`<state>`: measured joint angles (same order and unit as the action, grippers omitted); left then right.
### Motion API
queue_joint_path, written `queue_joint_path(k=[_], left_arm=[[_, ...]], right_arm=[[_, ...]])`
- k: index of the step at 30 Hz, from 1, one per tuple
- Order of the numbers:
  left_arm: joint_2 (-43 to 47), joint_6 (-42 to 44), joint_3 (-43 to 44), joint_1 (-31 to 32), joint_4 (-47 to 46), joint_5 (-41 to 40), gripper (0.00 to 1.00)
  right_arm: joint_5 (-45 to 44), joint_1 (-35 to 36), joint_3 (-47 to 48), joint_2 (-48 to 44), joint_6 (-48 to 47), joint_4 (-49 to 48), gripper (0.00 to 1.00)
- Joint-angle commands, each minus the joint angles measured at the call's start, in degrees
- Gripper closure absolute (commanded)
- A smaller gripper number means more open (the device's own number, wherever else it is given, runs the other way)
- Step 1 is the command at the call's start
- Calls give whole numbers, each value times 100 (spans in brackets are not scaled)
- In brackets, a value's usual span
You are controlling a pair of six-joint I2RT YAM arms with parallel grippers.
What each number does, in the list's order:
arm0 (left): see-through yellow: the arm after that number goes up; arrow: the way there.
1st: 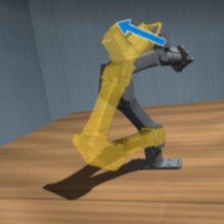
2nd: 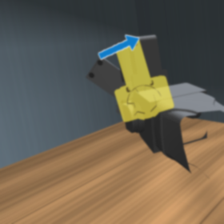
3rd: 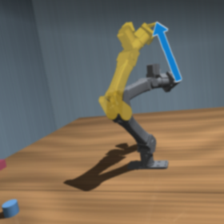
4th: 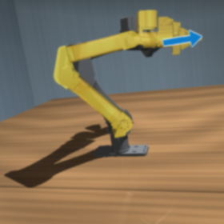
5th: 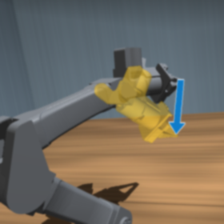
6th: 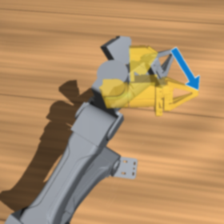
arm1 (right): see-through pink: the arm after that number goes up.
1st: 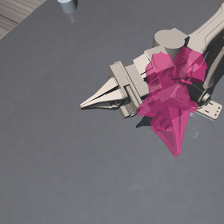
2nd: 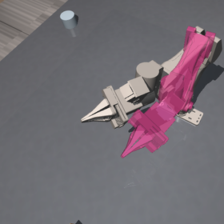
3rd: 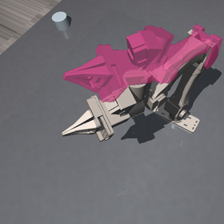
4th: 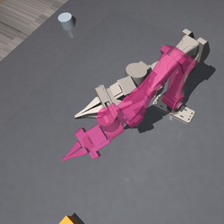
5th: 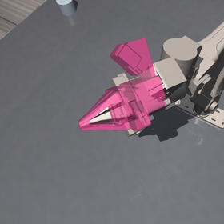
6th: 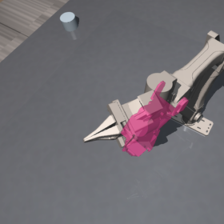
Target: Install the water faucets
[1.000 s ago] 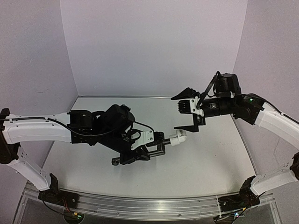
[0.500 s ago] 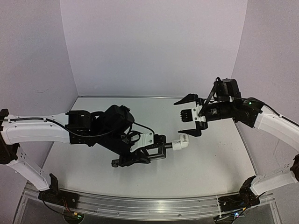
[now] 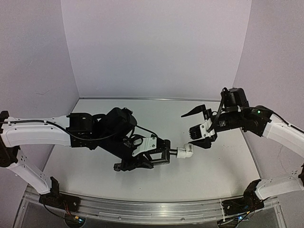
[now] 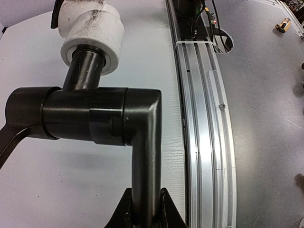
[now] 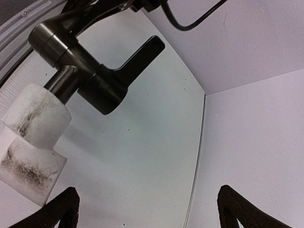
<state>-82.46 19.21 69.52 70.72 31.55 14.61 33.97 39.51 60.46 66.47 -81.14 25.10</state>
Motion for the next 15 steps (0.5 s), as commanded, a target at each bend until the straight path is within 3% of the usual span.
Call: queue_joint_path(k=[1,7,15], left_arm=[[378,-96,378,-111,-881,-86,100],[408,-125,324,-137,-919,-42,100],[691,-280,79,-190,-1330,205,100]], right_arm=[[-285,26,-174,-295,-493,352,2],[-378,27,-151,-440,-676,327,2],[388,39,-599,-856,-1135,-202,4]])
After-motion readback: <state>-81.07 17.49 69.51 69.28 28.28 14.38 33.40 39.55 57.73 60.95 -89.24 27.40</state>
